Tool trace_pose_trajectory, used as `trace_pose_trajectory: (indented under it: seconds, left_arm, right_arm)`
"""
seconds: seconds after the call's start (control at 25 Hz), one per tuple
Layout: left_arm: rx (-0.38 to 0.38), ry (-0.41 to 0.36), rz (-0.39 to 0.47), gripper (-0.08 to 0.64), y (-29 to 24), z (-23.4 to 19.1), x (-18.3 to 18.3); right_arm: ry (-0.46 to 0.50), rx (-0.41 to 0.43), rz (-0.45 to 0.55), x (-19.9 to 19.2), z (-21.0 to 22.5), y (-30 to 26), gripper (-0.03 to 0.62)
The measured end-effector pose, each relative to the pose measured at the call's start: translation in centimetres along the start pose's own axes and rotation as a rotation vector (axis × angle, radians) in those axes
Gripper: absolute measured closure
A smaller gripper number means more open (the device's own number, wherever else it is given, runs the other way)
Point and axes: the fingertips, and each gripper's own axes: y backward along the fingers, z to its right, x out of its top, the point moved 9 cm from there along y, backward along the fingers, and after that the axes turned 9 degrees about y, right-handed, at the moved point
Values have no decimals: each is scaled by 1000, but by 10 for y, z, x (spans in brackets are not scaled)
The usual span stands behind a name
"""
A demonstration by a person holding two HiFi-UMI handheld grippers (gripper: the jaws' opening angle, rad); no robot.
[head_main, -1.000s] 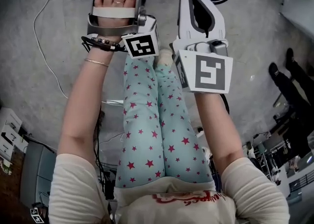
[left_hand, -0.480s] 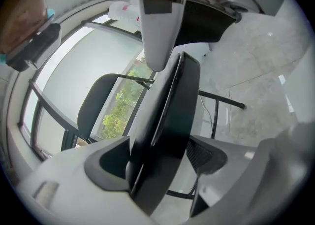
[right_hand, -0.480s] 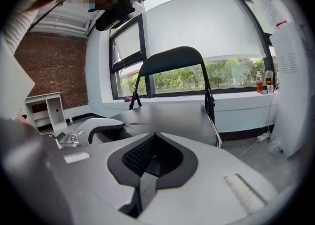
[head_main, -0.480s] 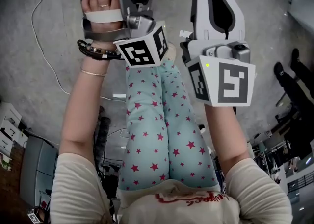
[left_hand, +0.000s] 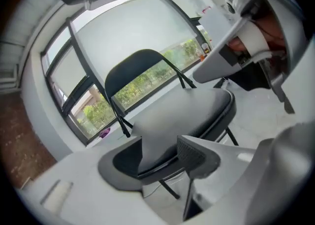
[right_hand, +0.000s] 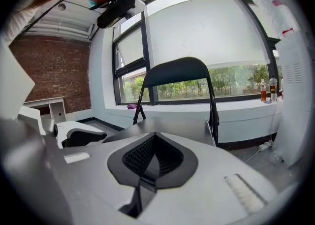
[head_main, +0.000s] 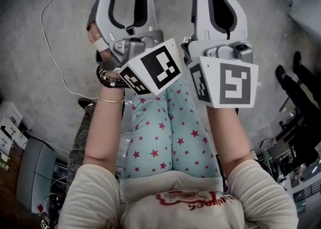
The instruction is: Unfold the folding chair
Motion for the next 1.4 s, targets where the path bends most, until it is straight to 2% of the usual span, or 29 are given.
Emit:
trace_pose_trajectory:
  seconds: [0.08, 0.12, 0.16, 0.32, 0.56, 0.64, 0.76, 0.84, 1.08, 1.4]
  left_arm:
    - [30, 116, 19, 382, 12, -17, 27]
    - [48, 165, 32, 447, 18, -28, 43]
    - [62, 200, 46, 483, 24, -39, 59]
    - [92, 301, 120, 523, 48, -87, 126]
    - [60, 460, 201, 555, 90, -146, 226]
    - [36, 539, 246, 555, 98, -165, 258]
    - [-49, 626, 285, 555, 109, -188, 300]
    - [-103, 635, 286, 555, 114, -201, 322]
    - [-155, 573, 298, 557, 115, -230, 370]
    - [-166, 537, 366, 556, 122, -250, 408]
  right_arm:
    - [-6, -1, 32, 33, 3, 3, 569]
    - [-8, -1, 50, 51, 5, 5, 569]
    - [-8, -2, 66, 70, 7, 8, 569]
    - [-6, -9, 129, 145, 14, 21, 569]
    - [-6, 9, 177, 255, 21, 45, 569]
    - [-7, 9, 212, 288, 23, 48, 569]
    - [-15, 10, 254, 335, 25, 53, 569]
    - [-18, 16, 269, 363, 24, 56, 569]
    - [13, 28, 319, 428, 31, 57, 569]
    - [97, 5, 347, 465, 38, 63, 569]
